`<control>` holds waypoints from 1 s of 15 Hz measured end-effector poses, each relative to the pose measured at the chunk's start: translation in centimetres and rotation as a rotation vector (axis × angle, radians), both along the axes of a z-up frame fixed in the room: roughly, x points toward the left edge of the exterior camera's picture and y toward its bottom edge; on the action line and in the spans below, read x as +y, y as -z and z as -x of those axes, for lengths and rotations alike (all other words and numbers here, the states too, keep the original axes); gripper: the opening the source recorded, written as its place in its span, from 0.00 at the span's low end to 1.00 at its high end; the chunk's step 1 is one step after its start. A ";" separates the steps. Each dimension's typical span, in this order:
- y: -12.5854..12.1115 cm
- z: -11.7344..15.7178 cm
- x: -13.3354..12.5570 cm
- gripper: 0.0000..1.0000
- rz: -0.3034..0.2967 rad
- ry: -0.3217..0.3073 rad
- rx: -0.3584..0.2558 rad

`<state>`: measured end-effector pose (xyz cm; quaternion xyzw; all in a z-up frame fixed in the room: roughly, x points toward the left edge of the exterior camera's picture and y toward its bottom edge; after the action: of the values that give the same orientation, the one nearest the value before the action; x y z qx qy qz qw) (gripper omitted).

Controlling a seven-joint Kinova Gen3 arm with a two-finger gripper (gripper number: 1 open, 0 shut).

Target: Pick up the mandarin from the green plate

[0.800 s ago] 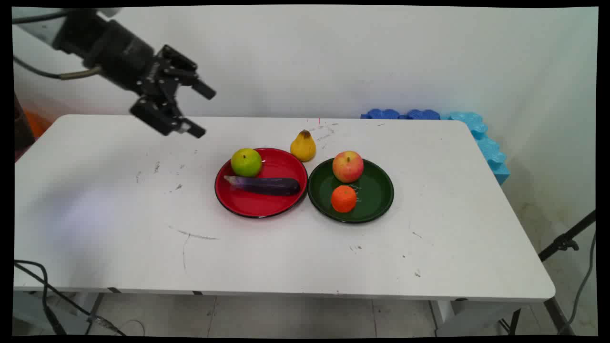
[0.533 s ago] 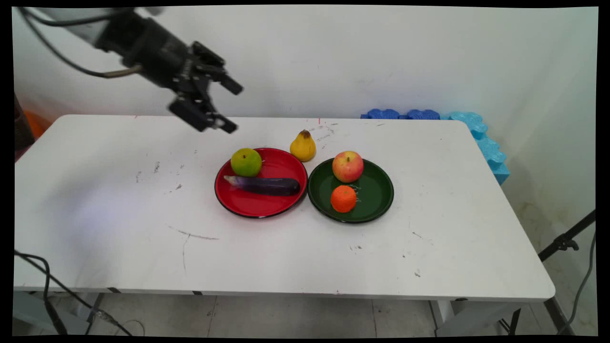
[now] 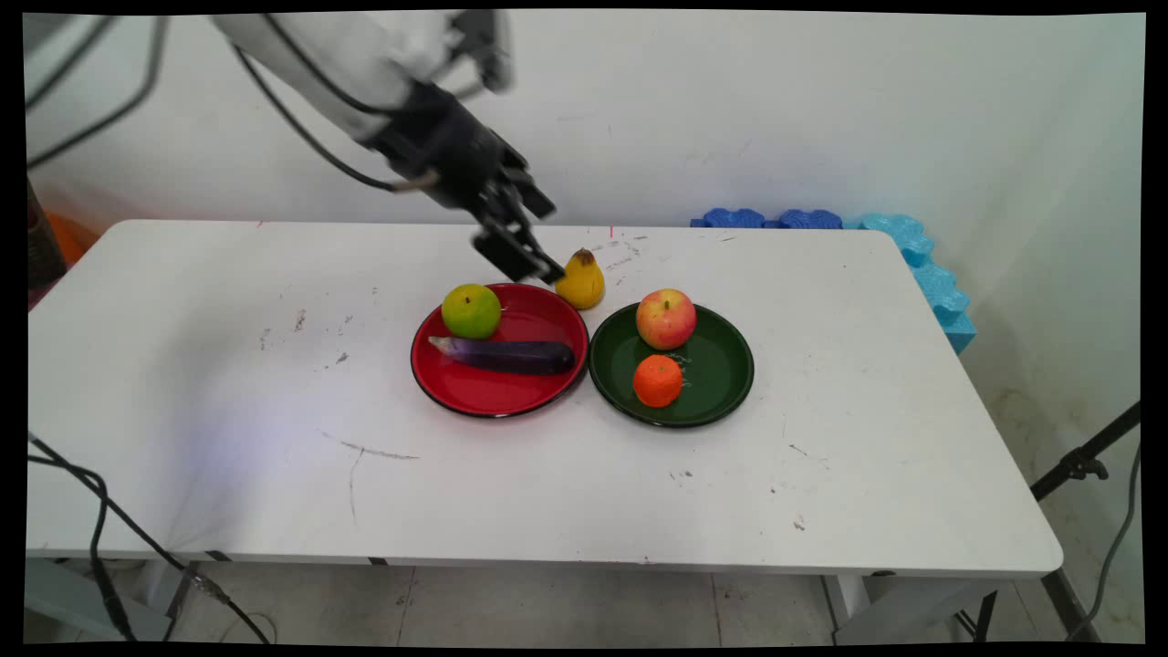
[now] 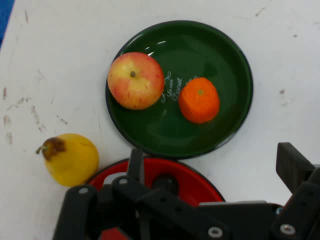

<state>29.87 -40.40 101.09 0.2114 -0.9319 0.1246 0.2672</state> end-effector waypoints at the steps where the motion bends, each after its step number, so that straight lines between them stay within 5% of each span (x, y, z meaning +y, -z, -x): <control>1: 0.9 0.9 -0.5 1.00 -0.012 -0.014 -0.006; 15: 14.8 10.0 -7.9 1.00 -0.213 -0.244 -0.001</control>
<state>19.87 -48.34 86.25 0.3500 -0.9074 0.0567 0.2258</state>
